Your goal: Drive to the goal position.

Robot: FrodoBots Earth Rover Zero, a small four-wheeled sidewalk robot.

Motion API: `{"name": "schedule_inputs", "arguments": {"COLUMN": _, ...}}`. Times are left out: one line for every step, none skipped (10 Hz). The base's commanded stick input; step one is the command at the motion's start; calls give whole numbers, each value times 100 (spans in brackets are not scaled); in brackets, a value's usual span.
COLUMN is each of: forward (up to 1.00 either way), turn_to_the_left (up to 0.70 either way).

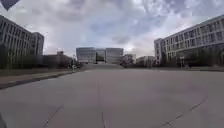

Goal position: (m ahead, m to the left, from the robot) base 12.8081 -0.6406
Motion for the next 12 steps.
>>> {"name": "schedule_inputs", "arguments": {"forward": 70, "turn_to_the_left": 0}}
{"name": "schedule_inputs", "arguments": {"forward": 70, "turn_to_the_left": 0}}
{"name": "schedule_inputs", "arguments": {"forward": 70, "turn_to_the_left": 0}}
{"name": "schedule_inputs", "arguments": {"forward": 70, "turn_to_the_left": -4}}
{"name": "schedule_inputs", "arguments": {"forward": 70, "turn_to_the_left": -14}}
{"name": "schedule_inputs", "arguments": {"forward": 70, "turn_to_the_left": -24}}
{"name": "schedule_inputs", "arguments": {"forward": 70, "turn_to_the_left": -33}}
{"name": "schedule_inputs", "arguments": {"forward": 70, "turn_to_the_left": -35}}
{"name": "schedule_inputs", "arguments": {"forward": 70, "turn_to_the_left": -35}}
{"name": "schedule_inputs", "arguments": {"forward": 70, "turn_to_the_left": -35}}
{"name": "schedule_inputs", "arguments": {"forward": 70, "turn_to_the_left": -25}}
{"name": "schedule_inputs", "arguments": {"forward": 70, "turn_to_the_left": -15}}
